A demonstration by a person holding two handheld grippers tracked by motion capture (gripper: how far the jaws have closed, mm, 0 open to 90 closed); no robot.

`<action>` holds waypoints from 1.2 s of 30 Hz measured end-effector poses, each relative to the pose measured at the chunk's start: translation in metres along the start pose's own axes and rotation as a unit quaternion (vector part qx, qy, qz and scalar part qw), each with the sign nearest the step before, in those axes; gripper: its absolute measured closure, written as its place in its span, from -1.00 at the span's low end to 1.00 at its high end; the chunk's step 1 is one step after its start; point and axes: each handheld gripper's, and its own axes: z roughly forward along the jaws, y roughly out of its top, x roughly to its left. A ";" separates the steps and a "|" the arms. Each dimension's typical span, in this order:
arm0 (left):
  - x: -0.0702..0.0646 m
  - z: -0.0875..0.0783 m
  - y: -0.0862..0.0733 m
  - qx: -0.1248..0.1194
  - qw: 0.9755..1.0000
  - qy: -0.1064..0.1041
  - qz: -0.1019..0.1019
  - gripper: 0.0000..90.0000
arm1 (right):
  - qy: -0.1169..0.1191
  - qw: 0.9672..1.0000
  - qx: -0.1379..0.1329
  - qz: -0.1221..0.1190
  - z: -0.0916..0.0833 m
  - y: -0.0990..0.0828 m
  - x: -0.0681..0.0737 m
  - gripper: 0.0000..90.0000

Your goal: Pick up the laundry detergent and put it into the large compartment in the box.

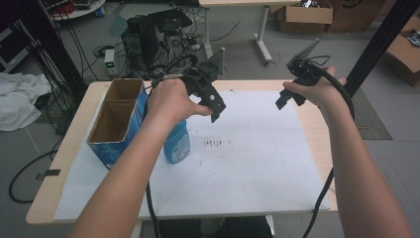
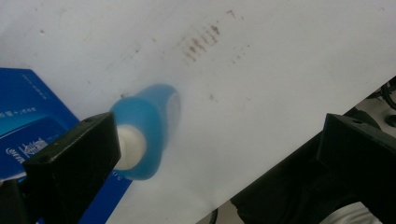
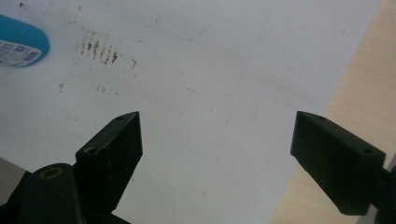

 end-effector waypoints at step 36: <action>0.047 0.031 -0.025 0.009 1.000 0.010 -0.023 -1.00 | 0.000 1.000 0.007 -0.010 0.010 0.002 0.001 -0.63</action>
